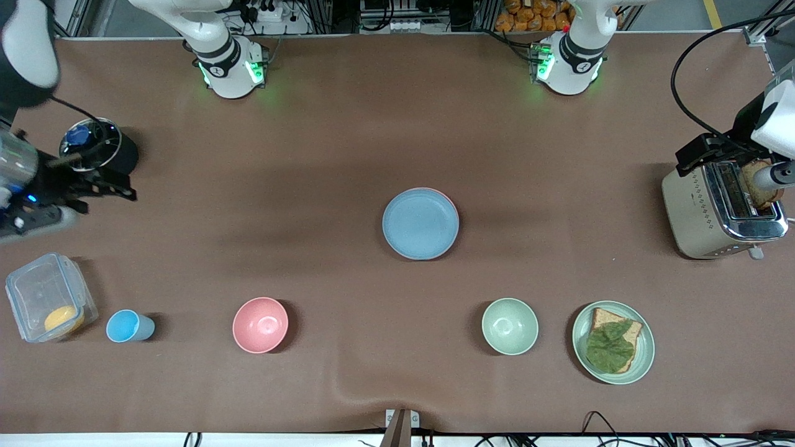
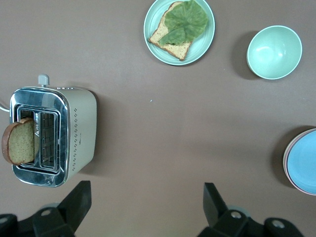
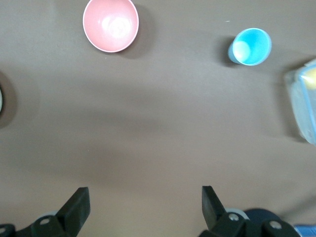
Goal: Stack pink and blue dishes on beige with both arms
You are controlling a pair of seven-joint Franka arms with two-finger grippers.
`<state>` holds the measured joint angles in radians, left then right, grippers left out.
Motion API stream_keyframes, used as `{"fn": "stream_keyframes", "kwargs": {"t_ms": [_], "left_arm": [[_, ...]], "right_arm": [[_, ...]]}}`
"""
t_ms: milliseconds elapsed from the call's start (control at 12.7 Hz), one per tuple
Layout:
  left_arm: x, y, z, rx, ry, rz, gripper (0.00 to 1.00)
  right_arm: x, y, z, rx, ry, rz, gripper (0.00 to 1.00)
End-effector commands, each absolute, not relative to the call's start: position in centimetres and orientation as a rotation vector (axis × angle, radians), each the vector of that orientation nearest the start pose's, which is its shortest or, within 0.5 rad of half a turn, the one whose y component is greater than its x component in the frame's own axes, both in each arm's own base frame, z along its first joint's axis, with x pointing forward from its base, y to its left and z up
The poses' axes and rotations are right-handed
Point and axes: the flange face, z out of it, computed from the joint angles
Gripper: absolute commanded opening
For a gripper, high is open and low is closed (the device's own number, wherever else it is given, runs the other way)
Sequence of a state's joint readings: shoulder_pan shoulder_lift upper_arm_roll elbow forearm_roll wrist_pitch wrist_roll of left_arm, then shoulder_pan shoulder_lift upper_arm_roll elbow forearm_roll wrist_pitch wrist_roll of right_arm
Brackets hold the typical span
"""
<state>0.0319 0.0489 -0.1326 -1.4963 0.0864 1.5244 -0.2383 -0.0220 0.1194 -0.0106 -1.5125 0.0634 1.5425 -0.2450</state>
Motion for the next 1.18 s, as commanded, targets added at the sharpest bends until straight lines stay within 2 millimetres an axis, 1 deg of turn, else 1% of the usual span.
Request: {"fn": "stream_keyframes", "kwargs": {"t_ms": [0,158,394,552,630,867,1103], "left_arm": [[56.4,-4.5,62.8,-3.065,-0.23,0.005,1.0],[56.4,-4.2,62.8,-3.065,-0.237,0.006,1.0],[56.4,-4.4,63.0,-3.066,-0.232,0.001,1.0],[56.4,-4.3,63.0,-3.066,-0.223,-0.001,1.0],[56.4,-4.0,63.4,-3.068,-0.216,-0.012,1.0],[56.2,-3.9,64.0,-3.068,-0.217,-0.028,1.0],[56.1,-4.4,63.6,-3.071,-0.205,-0.014,1.0]], "right_arm": [[56.7,-2.4,61.2,-3.091,-0.235,0.107,1.0],[55.7,-2.3,62.8,-3.129,-0.184,0.144,1.0],[53.6,-1.6,65.9,-3.136,-0.172,0.102,1.0],[53.4,-1.2,66.1,-3.141,-0.131,0.097,1.0],[53.4,-1.3,66.1,-3.142,-0.129,0.092,1.0],[53.4,-1.6,65.9,-3.141,-0.121,0.099,1.0],[53.5,-1.5,65.9,-3.143,-0.085,0.097,1.0]]}}
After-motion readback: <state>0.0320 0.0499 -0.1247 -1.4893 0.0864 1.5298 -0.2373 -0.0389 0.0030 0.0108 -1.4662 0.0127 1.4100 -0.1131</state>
